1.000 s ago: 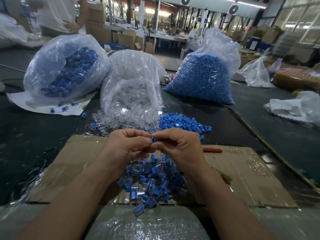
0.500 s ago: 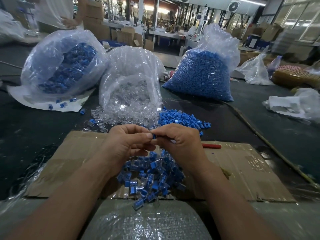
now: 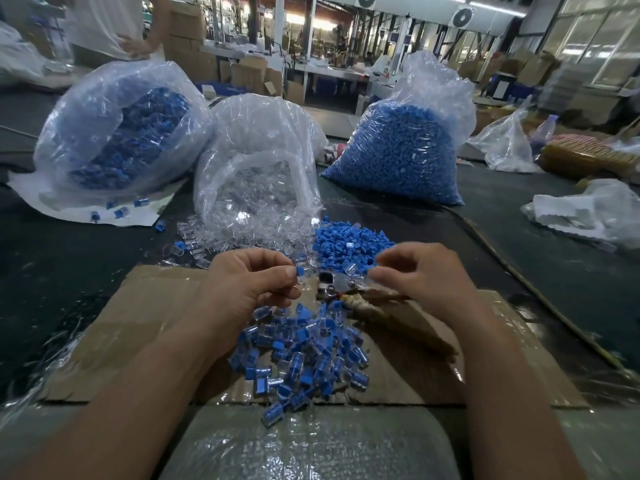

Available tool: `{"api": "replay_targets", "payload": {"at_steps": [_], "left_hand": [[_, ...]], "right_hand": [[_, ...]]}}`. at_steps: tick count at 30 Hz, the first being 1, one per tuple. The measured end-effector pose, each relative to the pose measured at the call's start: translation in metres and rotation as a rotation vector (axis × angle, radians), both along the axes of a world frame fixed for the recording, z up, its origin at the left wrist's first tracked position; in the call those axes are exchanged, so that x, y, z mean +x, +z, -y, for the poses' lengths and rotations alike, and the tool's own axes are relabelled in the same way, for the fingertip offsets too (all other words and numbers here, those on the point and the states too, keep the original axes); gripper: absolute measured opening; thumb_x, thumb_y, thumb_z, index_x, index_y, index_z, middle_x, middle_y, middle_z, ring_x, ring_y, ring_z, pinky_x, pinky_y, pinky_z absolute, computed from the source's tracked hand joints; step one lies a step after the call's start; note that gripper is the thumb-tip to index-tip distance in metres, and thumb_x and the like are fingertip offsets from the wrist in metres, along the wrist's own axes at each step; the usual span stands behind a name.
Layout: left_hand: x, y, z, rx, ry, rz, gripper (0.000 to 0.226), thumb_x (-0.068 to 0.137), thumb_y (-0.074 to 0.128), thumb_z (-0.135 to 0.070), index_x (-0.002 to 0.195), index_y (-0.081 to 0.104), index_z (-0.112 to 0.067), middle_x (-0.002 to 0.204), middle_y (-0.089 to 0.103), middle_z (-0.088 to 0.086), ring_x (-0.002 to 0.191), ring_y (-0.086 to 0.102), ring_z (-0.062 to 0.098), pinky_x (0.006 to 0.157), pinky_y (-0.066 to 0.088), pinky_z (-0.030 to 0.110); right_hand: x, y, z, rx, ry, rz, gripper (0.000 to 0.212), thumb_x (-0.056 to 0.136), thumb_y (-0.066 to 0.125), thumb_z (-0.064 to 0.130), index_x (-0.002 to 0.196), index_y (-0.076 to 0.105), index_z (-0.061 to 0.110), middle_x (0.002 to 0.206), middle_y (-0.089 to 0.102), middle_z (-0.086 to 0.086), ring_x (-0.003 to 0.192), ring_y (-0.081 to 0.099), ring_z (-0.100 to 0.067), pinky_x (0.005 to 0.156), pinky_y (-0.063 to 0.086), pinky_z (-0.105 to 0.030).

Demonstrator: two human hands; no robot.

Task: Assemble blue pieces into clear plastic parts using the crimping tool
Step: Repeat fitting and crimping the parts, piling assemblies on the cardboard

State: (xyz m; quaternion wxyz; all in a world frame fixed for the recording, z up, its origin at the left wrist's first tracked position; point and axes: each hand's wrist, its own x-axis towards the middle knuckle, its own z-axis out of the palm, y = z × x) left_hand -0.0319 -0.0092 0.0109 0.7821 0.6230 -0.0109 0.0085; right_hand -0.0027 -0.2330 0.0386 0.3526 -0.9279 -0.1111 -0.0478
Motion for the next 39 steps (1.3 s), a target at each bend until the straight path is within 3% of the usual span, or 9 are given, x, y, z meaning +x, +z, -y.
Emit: {"api": "replay_targets", "payload": {"at_steps": [4, 7, 11, 14, 17, 22, 28, 32, 39], "left_hand": [[0.002, -0.002, 0.0, 0.014, -0.001, 0.0, 0.009, 0.062, 0.066, -0.005, 0.07, 0.063, -0.005, 0.058, 0.066, 0.005, 0.053, 0.065, 0.015, 0.047, 0.05, 0.019], [0.001, -0.001, -0.001, 0.004, -0.007, 0.007, 0.013, 0.059, 0.066, -0.008, 0.071, 0.062, -0.005, 0.059, 0.067, 0.004, 0.053, 0.065, 0.015, 0.049, 0.052, 0.02], [0.0, 0.0, -0.002, -0.001, -0.025, 0.005, 0.015, 0.059, 0.065, -0.008, 0.073, 0.062, -0.004, 0.059, 0.067, 0.004, 0.054, 0.065, 0.015, 0.05, 0.052, 0.02], [0.0, -0.001, -0.002, 0.034, -0.039, 0.01, 0.008, 0.067, 0.062, -0.003, 0.074, 0.06, -0.004, 0.06, 0.067, 0.004, 0.055, 0.065, 0.014, 0.048, 0.051, 0.019], [0.0, -0.004, -0.003, 0.068, -0.022, 0.011, 0.009, 0.079, 0.057, 0.004, 0.077, 0.059, -0.004, 0.06, 0.067, 0.002, 0.055, 0.065, 0.012, 0.047, 0.049, 0.018], [0.001, -0.005, -0.005, 0.12, 0.021, 0.049, 0.011, 0.083, 0.055, 0.003, 0.078, 0.059, -0.006, 0.059, 0.067, -0.001, 0.056, 0.064, 0.009, 0.047, 0.048, 0.017], [-0.001, -0.004, -0.002, 0.244, 0.152, 0.195, 0.017, 0.085, 0.055, 0.003, 0.077, 0.058, -0.011, 0.058, 0.065, -0.006, 0.055, 0.061, 0.003, 0.048, 0.047, 0.015], [-0.002, -0.002, 0.001, 0.283, 0.202, 0.281, 0.019, 0.086, 0.054, 0.003, 0.078, 0.058, -0.013, 0.06, 0.066, -0.009, 0.055, 0.059, 0.0, 0.048, 0.047, 0.014], [-0.004, 0.0, 0.003, 0.329, 0.221, 0.294, 0.019, 0.086, 0.054, 0.002, 0.077, 0.057, -0.015, 0.062, 0.063, -0.002, 0.052, 0.057, -0.003, 0.048, 0.046, 0.012]], "right_hand": [[0.006, -0.005, 0.02, -0.231, 0.032, -0.378, 0.034, 0.064, 0.078, 0.043, 0.088, 0.054, 0.043, 0.095, 0.053, 0.02, 0.086, 0.048, 0.001, 0.063, 0.034, -0.018], [0.005, -0.007, 0.015, -0.293, 0.067, -0.474, 0.056, 0.051, 0.084, 0.047, 0.091, 0.045, 0.045, 0.099, 0.046, 0.02, 0.089, 0.046, -0.004, 0.066, 0.036, -0.023], [0.006, -0.011, 0.008, -0.327, 0.046, -0.387, 0.062, 0.054, 0.085, 0.04, 0.098, 0.041, 0.038, 0.103, 0.045, 0.016, 0.096, 0.045, -0.009, 0.08, 0.041, -0.03], [0.004, -0.007, 0.004, -0.352, 0.057, -0.359, 0.033, 0.064, 0.077, 0.033, 0.085, 0.051, 0.036, 0.092, 0.051, 0.012, 0.084, 0.05, -0.008, 0.071, 0.045, -0.028], [0.003, -0.009, -0.009, -0.529, 0.009, -0.215, 0.01, 0.073, 0.063, 0.021, 0.074, 0.055, 0.028, 0.081, 0.055, 0.004, 0.072, 0.05, -0.01, 0.06, 0.046, -0.029], [0.003, -0.013, -0.015, -0.539, -0.044, -0.142, 0.013, 0.077, 0.056, 0.017, 0.082, 0.054, 0.028, 0.082, 0.051, 0.006, 0.073, 0.047, -0.009, 0.063, 0.046, -0.03], [-0.004, -0.008, -0.023, -0.318, -0.035, 0.075, 0.027, 0.07, 0.057, 0.012, 0.083, 0.044, 0.032, 0.075, 0.045, 0.013, 0.065, 0.041, -0.004, 0.051, 0.025, -0.024], [-0.008, -0.008, -0.029, -0.232, 0.028, 0.099, 0.031, 0.072, 0.057, 0.01, 0.093, 0.044, 0.031, 0.085, 0.046, 0.012, 0.075, 0.043, -0.012, 0.059, 0.03, -0.029], [-0.01, -0.007, -0.033, -0.203, 0.127, -0.001, 0.036, 0.072, 0.059, 0.008, 0.095, 0.043, 0.03, 0.089, 0.045, 0.014, 0.083, 0.045, -0.009, 0.066, 0.039, -0.032]]}}
